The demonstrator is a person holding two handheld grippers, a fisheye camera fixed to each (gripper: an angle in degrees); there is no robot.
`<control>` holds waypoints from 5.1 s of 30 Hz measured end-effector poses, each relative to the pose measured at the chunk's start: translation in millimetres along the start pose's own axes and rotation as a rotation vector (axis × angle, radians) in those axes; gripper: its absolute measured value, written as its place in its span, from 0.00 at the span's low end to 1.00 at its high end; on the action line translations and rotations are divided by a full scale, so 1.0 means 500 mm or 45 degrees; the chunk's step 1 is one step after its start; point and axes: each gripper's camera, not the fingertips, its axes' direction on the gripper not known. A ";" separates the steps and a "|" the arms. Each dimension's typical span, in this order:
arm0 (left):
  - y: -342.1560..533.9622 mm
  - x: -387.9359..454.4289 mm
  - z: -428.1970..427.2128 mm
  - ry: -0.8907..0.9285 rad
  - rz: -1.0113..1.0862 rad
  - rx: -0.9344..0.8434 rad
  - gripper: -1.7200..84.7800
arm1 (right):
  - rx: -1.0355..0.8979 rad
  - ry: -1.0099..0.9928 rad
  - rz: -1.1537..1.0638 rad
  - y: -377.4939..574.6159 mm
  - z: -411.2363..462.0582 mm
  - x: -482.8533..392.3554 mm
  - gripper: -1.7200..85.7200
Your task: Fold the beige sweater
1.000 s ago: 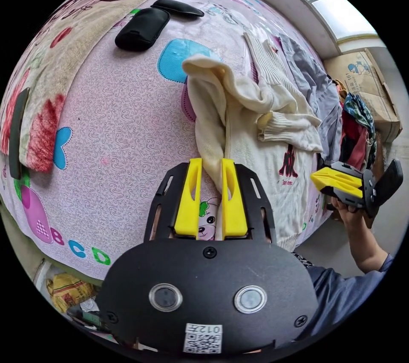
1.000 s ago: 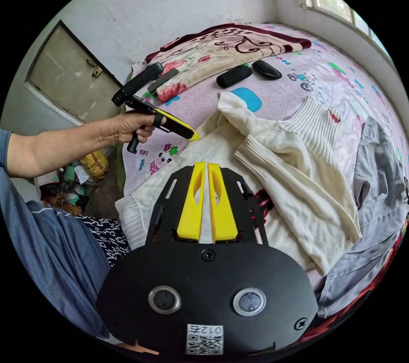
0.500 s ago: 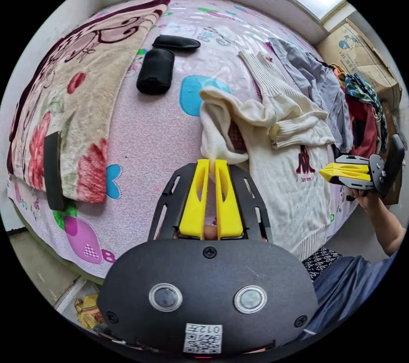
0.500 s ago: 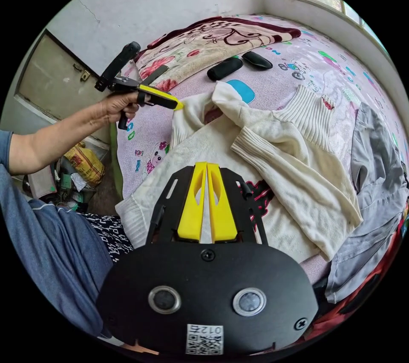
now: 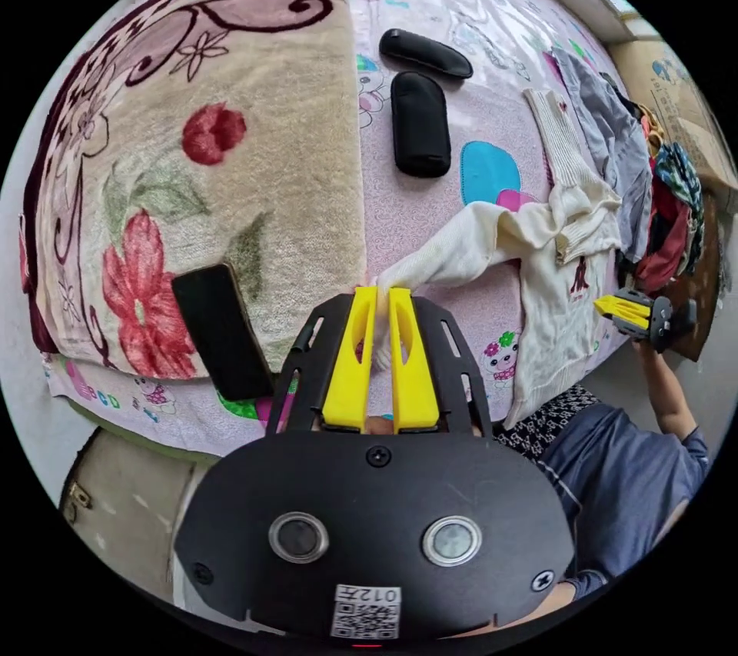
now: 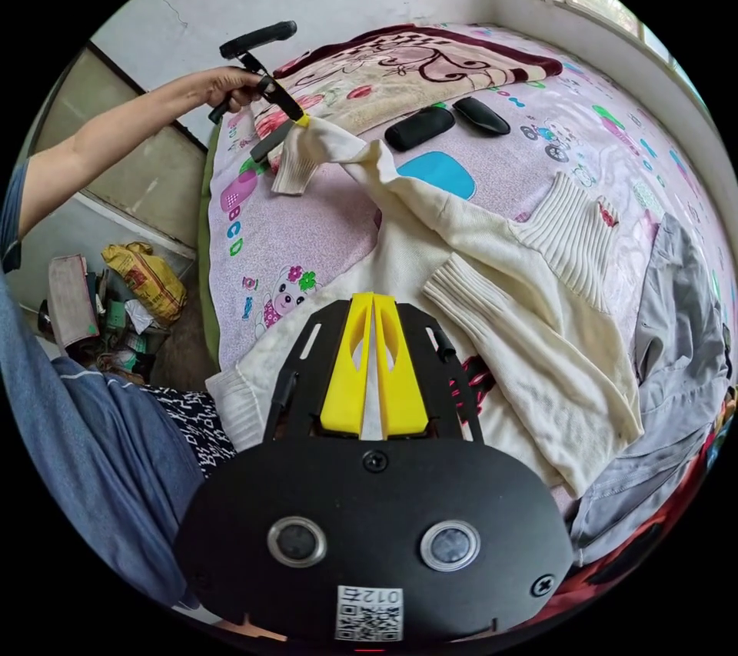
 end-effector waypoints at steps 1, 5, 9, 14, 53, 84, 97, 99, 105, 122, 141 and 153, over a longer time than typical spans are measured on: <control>0.001 -0.026 0.006 0.042 -0.077 0.022 0.03 | -0.007 0.004 0.003 -0.019 0.008 -0.012 0.02; 0.047 -0.076 -0.007 0.133 -0.189 0.189 0.03 | -0.017 0.023 -0.035 -0.096 0.034 -0.059 0.03; 0.169 -0.103 -0.090 0.135 -0.208 0.475 0.03 | -0.056 0.152 -0.195 -0.233 0.079 -0.134 0.07; 0.317 0.051 -0.096 -0.259 0.136 0.521 0.05 | -0.094 0.334 -0.407 -0.376 0.147 -0.198 0.09; 0.588 -0.584 -0.085 0.876 -0.534 0.767 0.03 | -0.365 0.036 -0.235 -0.942 0.438 -0.015 0.06; 0.677 -0.773 -0.070 0.404 -0.706 0.678 0.07 | 0.010 0.022 -0.344 -0.689 0.323 -0.265 0.07; 0.632 -0.720 0.054 0.683 -1.236 0.787 0.07 | -0.121 0.184 -0.533 -0.507 0.380 -0.366 0.04; 0.623 -0.709 0.060 0.688 -1.272 0.786 0.06 | -0.140 0.182 -0.531 -0.482 0.383 -0.360 0.04; 0.614 -0.651 0.050 0.649 -1.269 0.853 0.03 | -0.134 0.171 -0.486 -0.399 0.356 -0.318 0.03; 0.447 -0.054 -0.064 0.712 -0.162 1.129 0.02 | 0.110 0.271 0.158 0.062 0.061 0.053 0.03; 0.148 0.732 0.299 0.520 0.432 0.748 0.02 | 0.162 0.339 0.473 0.590 -0.025 0.383 0.04; 0.036 0.895 0.502 0.211 0.462 0.476 0.02 | 0.032 0.123 0.353 0.285 0.214 0.657 0.10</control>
